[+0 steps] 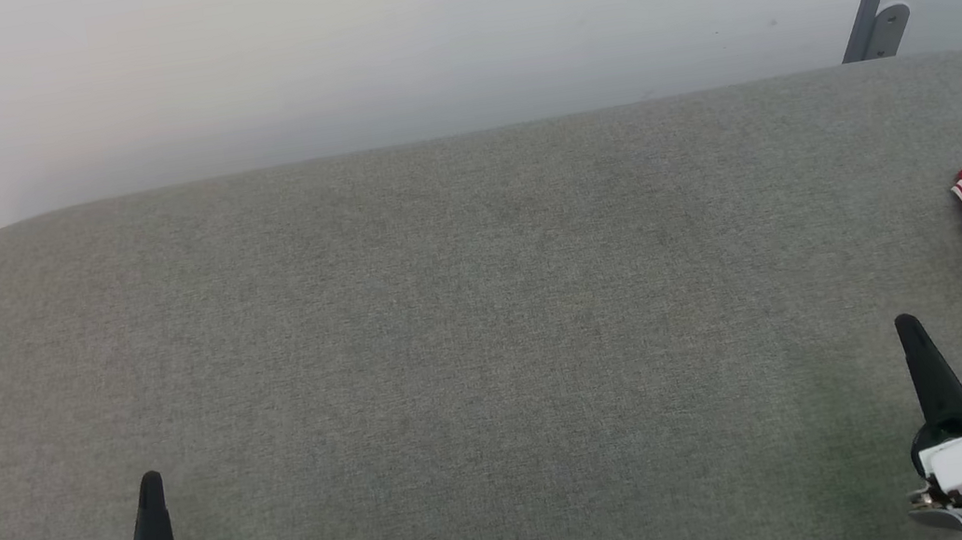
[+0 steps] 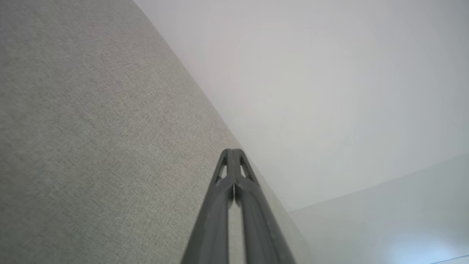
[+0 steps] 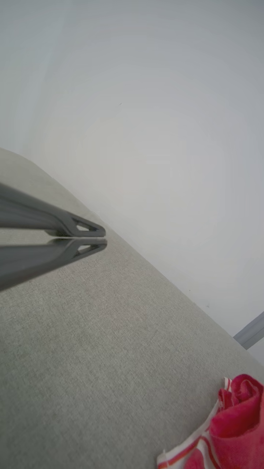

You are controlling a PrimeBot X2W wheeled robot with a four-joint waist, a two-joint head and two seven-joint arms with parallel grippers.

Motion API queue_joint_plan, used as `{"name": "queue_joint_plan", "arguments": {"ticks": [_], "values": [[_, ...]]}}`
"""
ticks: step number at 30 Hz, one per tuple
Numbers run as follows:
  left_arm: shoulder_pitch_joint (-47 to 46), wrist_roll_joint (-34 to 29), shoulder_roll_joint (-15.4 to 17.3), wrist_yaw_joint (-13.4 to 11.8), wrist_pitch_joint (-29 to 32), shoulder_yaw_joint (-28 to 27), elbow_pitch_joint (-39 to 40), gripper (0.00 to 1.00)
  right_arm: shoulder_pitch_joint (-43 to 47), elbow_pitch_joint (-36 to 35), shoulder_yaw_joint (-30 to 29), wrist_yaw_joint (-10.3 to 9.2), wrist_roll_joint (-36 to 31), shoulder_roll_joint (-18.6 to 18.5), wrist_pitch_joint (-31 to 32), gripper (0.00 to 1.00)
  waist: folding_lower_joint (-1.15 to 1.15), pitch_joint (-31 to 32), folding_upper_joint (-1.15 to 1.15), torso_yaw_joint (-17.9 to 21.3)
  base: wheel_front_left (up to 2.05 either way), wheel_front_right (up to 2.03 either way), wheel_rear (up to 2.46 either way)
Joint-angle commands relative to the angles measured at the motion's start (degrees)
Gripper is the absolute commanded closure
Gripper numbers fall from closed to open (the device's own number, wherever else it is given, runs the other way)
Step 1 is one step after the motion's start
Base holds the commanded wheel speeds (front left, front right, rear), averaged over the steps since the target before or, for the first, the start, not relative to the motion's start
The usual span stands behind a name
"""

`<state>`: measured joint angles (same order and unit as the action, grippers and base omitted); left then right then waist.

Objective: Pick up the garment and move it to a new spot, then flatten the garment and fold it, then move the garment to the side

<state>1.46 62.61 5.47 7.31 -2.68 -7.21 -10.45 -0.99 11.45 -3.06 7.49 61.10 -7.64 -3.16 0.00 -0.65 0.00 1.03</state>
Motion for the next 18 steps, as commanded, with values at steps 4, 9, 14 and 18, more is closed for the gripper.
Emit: {"name": "queue_joint_plan", "arguments": {"ticks": [4, 9, 14, 18], "values": [[-1.97, 4.02, -0.10, 0.15, 1.18, 0.08, 0.01, 1.00, -1.73, -0.10, -0.49, 0.01, 4.06, 0.39, 1.21, 1.00, 0.00, 0.04, 0.00, -0.08, 0.00, 0.00, 0.00], [-2.51, 6.47, -0.34, 0.16, 1.96, 0.13, -0.38, 1.00, -2.21, 0.18, -0.75, 0.01, 6.77, 0.80, 2.00, 1.00, 0.00, 0.07, 0.00, -0.16, 0.00, 0.00, 0.00], [-3.14, 8.82, -0.57, 0.18, 2.73, 0.20, -0.67, 1.00, -2.52, 0.43, -1.02, 0.01, 9.34, 1.18, 2.80, 1.00, 0.00, 0.10, 0.00, -0.23, 0.00, 0.00, 0.00], [-3.51, 10.80, -0.70, 0.19, 3.28, 0.24, -0.94, 1.00, -2.71, 0.62, -1.23, 0.01, 11.31, 1.45, 3.36, 1.00, 0.00, 0.13, 0.00, -0.28, 0.00, 0.00, 0.00]]}}
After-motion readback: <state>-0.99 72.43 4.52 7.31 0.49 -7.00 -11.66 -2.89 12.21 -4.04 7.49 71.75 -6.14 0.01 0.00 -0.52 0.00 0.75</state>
